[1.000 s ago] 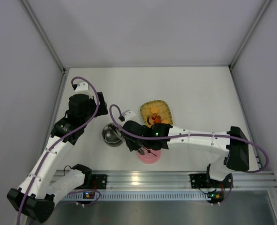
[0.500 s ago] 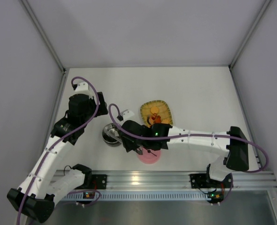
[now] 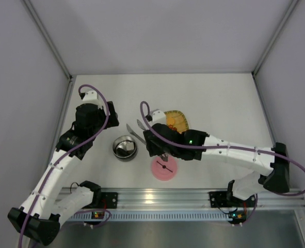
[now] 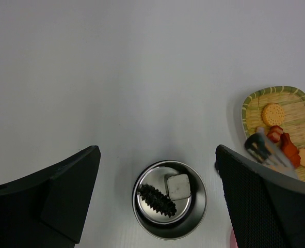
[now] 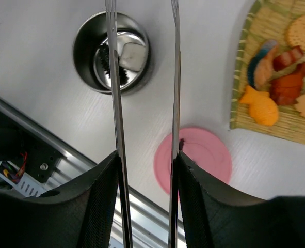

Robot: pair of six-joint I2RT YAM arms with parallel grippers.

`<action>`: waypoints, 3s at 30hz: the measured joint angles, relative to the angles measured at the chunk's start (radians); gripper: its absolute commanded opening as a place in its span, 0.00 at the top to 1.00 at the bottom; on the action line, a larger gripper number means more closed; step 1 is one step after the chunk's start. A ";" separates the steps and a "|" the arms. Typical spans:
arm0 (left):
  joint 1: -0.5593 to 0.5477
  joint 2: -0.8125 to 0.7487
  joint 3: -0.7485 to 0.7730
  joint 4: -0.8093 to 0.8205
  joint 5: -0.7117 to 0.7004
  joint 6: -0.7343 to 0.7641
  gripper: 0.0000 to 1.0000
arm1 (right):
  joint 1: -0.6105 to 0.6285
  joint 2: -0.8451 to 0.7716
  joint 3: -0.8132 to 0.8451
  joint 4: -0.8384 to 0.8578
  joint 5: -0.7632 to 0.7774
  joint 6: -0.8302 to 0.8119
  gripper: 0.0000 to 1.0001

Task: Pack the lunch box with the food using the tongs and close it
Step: Pick up the fake food from the plate, then place the fake food in the packing box.

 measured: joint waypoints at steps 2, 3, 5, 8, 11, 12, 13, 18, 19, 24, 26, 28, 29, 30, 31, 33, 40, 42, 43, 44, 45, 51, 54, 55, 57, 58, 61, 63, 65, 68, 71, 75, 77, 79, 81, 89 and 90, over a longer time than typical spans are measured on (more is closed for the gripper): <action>0.000 0.000 0.000 0.000 0.000 0.000 0.01 | -0.035 -0.060 -0.029 -0.016 0.022 0.006 0.55; 0.000 0.000 0.000 0.000 0.000 0.000 0.02 | -0.055 -0.090 -0.047 -0.019 0.035 0.010 0.55; 0.000 0.000 0.000 0.000 0.000 0.000 0.01 | -0.087 -0.147 -0.085 -0.036 0.060 0.016 0.54; 0.000 0.000 0.000 0.000 0.001 0.000 0.01 | -0.140 -0.223 -0.163 -0.056 0.071 0.025 0.54; 0.000 0.000 0.000 0.000 0.001 0.000 0.01 | -0.189 -0.265 -0.238 -0.074 0.075 0.034 0.54; 0.000 0.000 0.000 0.000 0.001 0.000 0.02 | -0.201 -0.270 -0.259 -0.077 0.075 0.036 0.54; 0.000 0.000 0.000 0.000 0.001 0.000 0.01 | -0.211 -0.272 -0.280 -0.079 0.074 0.040 0.54; 0.000 0.000 0.000 0.000 0.001 0.000 0.01 | -0.230 -0.272 -0.352 -0.082 0.066 0.044 0.54; 0.000 0.000 0.000 0.000 0.001 0.000 0.01 | -0.230 -0.272 -0.359 -0.082 0.065 0.047 0.54; 0.000 0.000 0.000 0.000 0.001 0.000 0.02 | -0.232 -0.272 -0.377 -0.076 0.061 0.051 0.55; 0.000 0.000 0.000 0.000 0.001 0.000 0.01 | -0.232 -0.269 -0.385 -0.075 0.058 0.052 0.55; 0.000 0.000 0.000 0.000 0.001 0.000 0.02 | -0.233 -0.261 -0.394 -0.073 0.055 0.054 0.55; 0.000 0.000 0.000 0.000 0.001 0.000 0.01 | -0.234 -0.255 -0.399 -0.073 0.054 0.055 0.55; 0.000 0.000 0.000 0.000 0.001 0.000 0.01 | -0.236 -0.248 -0.402 -0.073 0.054 0.055 0.55; 0.000 0.000 0.000 0.000 0.001 0.000 0.01 | -0.238 -0.239 -0.406 -0.072 0.053 0.055 0.55; 0.000 0.000 0.000 0.000 0.001 0.000 0.01 | -0.241 -0.227 -0.411 -0.069 0.050 0.055 0.55; 0.000 0.000 0.000 0.000 0.001 0.000 0.02 | -0.256 -0.216 -0.411 -0.059 0.042 0.050 0.62; 0.000 0.000 0.000 0.000 0.001 0.000 0.01 | -0.256 -0.211 -0.411 -0.056 0.038 0.048 0.66; 0.000 0.000 0.000 0.000 0.001 0.000 0.01 | -0.256 -0.209 -0.411 -0.056 0.036 0.047 0.68; 0.000 0.000 0.000 0.000 0.001 0.000 0.01 | -0.256 -0.207 -0.411 -0.056 0.034 0.047 0.70; 0.000 0.000 0.000 0.000 0.001 0.000 0.02 | -0.256 -0.207 -0.411 -0.056 0.032 0.047 0.71; 0.000 0.000 0.000 0.000 0.001 0.000 0.02 | -0.256 -0.207 -0.409 -0.058 0.031 0.047 0.75; 0.000 0.000 0.000 0.000 0.001 0.000 0.01 | -0.256 -0.212 -0.400 -0.069 0.033 0.046 0.76; 0.000 0.000 0.000 0.000 0.001 0.000 0.01 | -0.256 -0.217 -0.392 -0.076 0.035 0.046 0.76; 0.000 0.000 0.000 0.000 0.001 0.000 0.01 | -0.257 -0.233 -0.375 -0.091 0.042 0.042 0.76; 0.000 0.000 0.000 0.000 0.001 0.000 0.01 | -0.257 -0.244 -0.367 -0.097 0.045 0.042 0.76; 0.000 0.000 0.000 0.000 0.001 0.000 0.02 | -0.257 -0.281 -0.335 -0.113 0.052 0.039 0.77; 0.000 0.000 0.000 0.000 0.001 0.000 0.01 | -0.257 -0.298 -0.317 -0.115 0.054 0.038 0.77; 0.000 0.000 0.000 0.000 0.001 0.000 0.01 | -0.257 -0.305 -0.305 -0.115 0.054 0.034 0.78; 0.000 0.000 0.000 0.000 0.001 0.000 0.01 | -0.255 -0.303 -0.297 -0.114 0.045 0.031 0.79; 0.000 0.000 0.000 0.000 0.001 0.000 0.02 | -0.241 -0.282 -0.276 -0.114 0.035 0.030 0.79; 0.000 0.000 0.000 0.000 0.001 0.000 0.02 | -0.184 -0.201 -0.195 -0.108 0.026 0.030 0.79; 0.000 0.000 0.000 0.000 0.001 0.000 0.01 | -0.147 -0.155 -0.145 -0.102 0.020 0.024 0.79; 0.000 0.000 0.000 0.000 0.001 0.000 0.01 | -0.113 -0.106 -0.095 -0.093 0.006 0.020 0.79; 0.000 0.000 0.000 0.000 0.000 0.000 0.01 | -0.083 -0.064 -0.058 -0.074 -0.011 0.015 0.79; 0.000 0.000 0.000 0.000 0.000 0.000 0.02 | 0.005 0.064 0.035 -0.037 -0.071 0.012 0.78; 0.000 0.000 0.000 0.000 0.000 0.000 0.01 | 0.014 0.076 0.039 -0.029 -0.077 0.012 0.77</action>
